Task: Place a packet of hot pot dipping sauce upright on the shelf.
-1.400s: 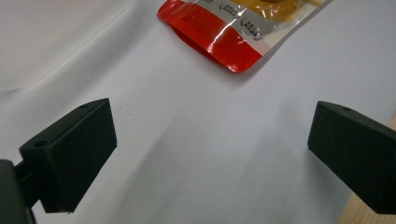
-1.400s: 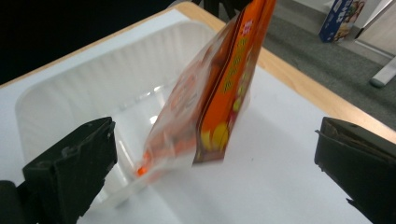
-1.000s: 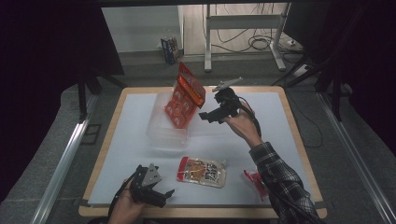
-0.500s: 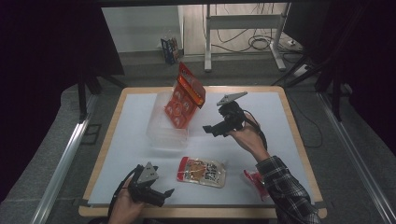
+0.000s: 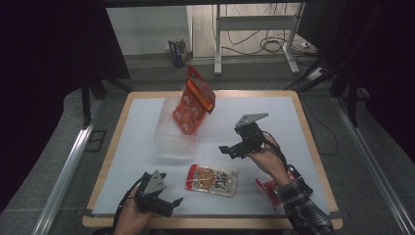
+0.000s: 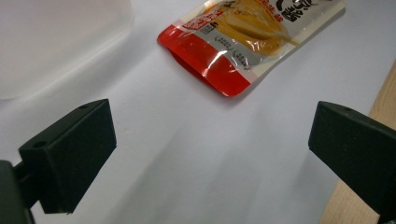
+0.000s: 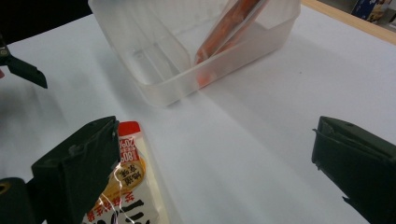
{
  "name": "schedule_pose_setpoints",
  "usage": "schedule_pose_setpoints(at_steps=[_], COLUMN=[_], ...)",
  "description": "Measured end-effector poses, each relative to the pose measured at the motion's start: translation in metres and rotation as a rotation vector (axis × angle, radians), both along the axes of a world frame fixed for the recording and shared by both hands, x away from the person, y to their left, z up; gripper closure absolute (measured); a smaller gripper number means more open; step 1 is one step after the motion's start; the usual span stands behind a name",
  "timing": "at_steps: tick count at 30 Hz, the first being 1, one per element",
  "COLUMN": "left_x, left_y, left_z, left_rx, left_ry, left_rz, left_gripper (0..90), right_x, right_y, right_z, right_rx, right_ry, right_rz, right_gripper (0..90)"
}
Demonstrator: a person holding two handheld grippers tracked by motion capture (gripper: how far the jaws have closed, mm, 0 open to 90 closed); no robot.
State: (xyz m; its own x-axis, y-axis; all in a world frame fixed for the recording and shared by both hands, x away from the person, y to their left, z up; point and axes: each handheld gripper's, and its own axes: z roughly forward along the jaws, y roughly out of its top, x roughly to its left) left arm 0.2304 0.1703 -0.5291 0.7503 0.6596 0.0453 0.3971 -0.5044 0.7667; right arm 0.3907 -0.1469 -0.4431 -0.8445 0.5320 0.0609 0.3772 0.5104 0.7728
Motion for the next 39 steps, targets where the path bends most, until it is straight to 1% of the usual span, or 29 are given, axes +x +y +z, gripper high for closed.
schedule_pose_setpoints(at_steps=[1, 3, 4, 6, 9, 11, 15, 20, 22, 24, 27, 29, 33, 35, 37, 38, 39], left_x=[0.0, 0.0, -0.001, -0.001, -0.002, -0.003, -0.004, -0.004, -0.004, -0.004, -0.005, -0.006, -0.006, -0.006, -0.006, -0.006, -0.006], left_y=[0.0, 0.0, -0.001, -0.001, -0.003, -0.005, -0.009, -0.009, -0.008, -0.009, -0.011, -0.011, -0.013, -0.013, -0.014, -0.014, -0.014], left_z=[0.0, 0.0, -0.001, -0.001, 0.0, -0.001, -0.002, 0.0, 0.001, 0.001, 0.002, 0.003, 0.003, 0.002, 0.002, 0.002, 0.002], left_rx=[0.001, 0.004, 0.009, 0.02, 0.018, 0.023, 0.048, 0.041, 0.045, 0.047, 0.058, 0.053, 0.064, 0.068, 0.064, 0.066, 0.069], left_ry=[-0.003, -0.011, -0.018, -0.026, -0.031, -0.029, -0.021, -0.011, -0.004, 0.007, 0.01, 0.012, 0.01, 0.01, 0.01, 0.011, 0.01], left_rz=[0.0, 0.003, 0.004, 0.001, -0.014, -0.021, -0.022, 0.004, 0.013, 0.014, 0.008, -0.001, 0.012, 0.014, 0.015, 0.014, 0.013], left_gripper=[0.8, 0.8, 0.9, 0.9, 0.8, 0.7, 0.4, 0.4, 0.5, 0.5, 0.6, 0.6, 1.6, 1.8, 1.9, 2.0, 2.0], right_x=[-0.002, -0.006, -0.007, -0.012, -0.017, -0.02, -0.024, -0.029, -0.031, -0.033, -0.038, -0.042, -0.051, -0.057, -0.062, -0.065, -0.067], right_y=[-0.001, -0.004, -0.005, -0.009, -0.016, -0.02, -0.028, -0.039, -0.045, -0.05, -0.058, -0.063, -0.075, -0.084, -0.092, -0.098, -0.102], right_z=[-0.001, -0.004, -0.004, -0.007, -0.011, -0.013, -0.016, -0.019, -0.02, -0.021, -0.023, -0.024, -0.027, -0.028, -0.03, -0.031, -0.032], right_rx=[0.004, 0.01, 0.006, -0.011, -0.015, -0.02, -0.021, -0.027, -0.033, -0.033, -0.036, -0.036, -0.057, -0.072, -0.074, -0.072, -0.075], right_ry=[-0.005, 0.002, 0.001, -0.015, -0.002, 0.006, 0.009, 0.012, 0.012, 0.01, 0.012, 0.011, 0.013, 0.02, 0.033, 0.047, 0.049], right_rz=[0.002, 0.001, 0.002, -0.002, -0.008, -0.02, -0.038, -0.052, -0.062, -0.072, -0.088, -0.099, -0.131, -0.154, -0.168, -0.178, -0.182], right_gripper=[1.3, 2.5, 2.7, 3.3, 3.5, 3.4, 2.8, 2.3, 2.2, 2.1, 2.2, 2.3, 2.5, 2.5, 2.5, 2.5, 2.5])
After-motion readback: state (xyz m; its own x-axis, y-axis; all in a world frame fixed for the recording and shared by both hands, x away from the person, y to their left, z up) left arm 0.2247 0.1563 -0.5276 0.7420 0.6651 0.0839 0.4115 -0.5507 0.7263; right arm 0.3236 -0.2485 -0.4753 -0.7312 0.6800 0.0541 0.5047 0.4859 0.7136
